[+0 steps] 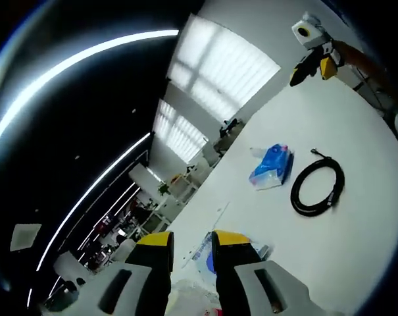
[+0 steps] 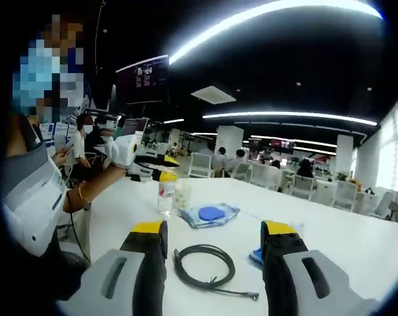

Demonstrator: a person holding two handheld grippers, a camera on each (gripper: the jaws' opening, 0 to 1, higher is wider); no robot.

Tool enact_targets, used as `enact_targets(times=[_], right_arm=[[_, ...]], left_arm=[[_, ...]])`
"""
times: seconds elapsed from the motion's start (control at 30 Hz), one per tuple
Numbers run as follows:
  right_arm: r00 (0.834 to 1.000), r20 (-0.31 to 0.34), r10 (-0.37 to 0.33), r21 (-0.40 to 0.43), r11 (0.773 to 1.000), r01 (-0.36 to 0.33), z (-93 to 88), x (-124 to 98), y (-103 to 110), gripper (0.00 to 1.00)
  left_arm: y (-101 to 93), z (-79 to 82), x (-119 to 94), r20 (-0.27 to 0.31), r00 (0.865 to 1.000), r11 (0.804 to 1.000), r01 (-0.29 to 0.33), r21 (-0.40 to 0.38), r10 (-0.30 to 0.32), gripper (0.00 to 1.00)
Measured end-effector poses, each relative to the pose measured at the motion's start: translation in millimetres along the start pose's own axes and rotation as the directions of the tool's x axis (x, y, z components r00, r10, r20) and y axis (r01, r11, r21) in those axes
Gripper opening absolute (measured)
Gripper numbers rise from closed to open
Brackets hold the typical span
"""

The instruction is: Arrange the tabletop items into an orderly group along one side of the table until the central work area is clear of visible clutter.

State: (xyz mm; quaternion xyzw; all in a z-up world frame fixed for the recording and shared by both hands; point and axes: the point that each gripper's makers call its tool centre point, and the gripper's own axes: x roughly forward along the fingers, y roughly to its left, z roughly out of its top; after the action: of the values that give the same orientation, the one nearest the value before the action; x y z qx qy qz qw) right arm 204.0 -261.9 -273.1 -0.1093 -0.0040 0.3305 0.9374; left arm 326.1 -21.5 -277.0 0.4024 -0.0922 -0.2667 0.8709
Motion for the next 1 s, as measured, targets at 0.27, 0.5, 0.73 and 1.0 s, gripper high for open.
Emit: enact_targets(times=[0.27, 0.5, 0.73, 1.0], right_arm=[[0.999, -0.034, 0.038, -0.048, 0.998, -0.040, 8.3, 28.5, -6.7, 0.51], [0.994, -0.029, 0.104, -0.071, 0.992, -0.106, 22.4, 55.0, -1.5, 0.48], [0.991, -0.023, 0.129, -0.087, 0.988, -0.130, 36.8, 81.5, -5.2, 0.47], [0.988, -0.034, 0.148, -0.083, 0.985, -0.150, 42.7, 108.3, -11.7, 0.47]], left_arm=[[-13.6, -3.2, 11.7, -0.007, 0.999, 0.999, 0.035, 0.021, -0.035, 0.22], [-32.5, -9.0, 19.3, -0.015, 0.996, 0.996, 0.089, -0.012, -0.090, 0.21], [-44.7, -15.1, 27.9, -0.039, 0.992, 0.992, 0.124, 0.026, -0.122, 0.21], [-55.5, -29.3, 35.1, -0.072, 0.986, 0.988, 0.153, 0.009, -0.152, 0.21]])
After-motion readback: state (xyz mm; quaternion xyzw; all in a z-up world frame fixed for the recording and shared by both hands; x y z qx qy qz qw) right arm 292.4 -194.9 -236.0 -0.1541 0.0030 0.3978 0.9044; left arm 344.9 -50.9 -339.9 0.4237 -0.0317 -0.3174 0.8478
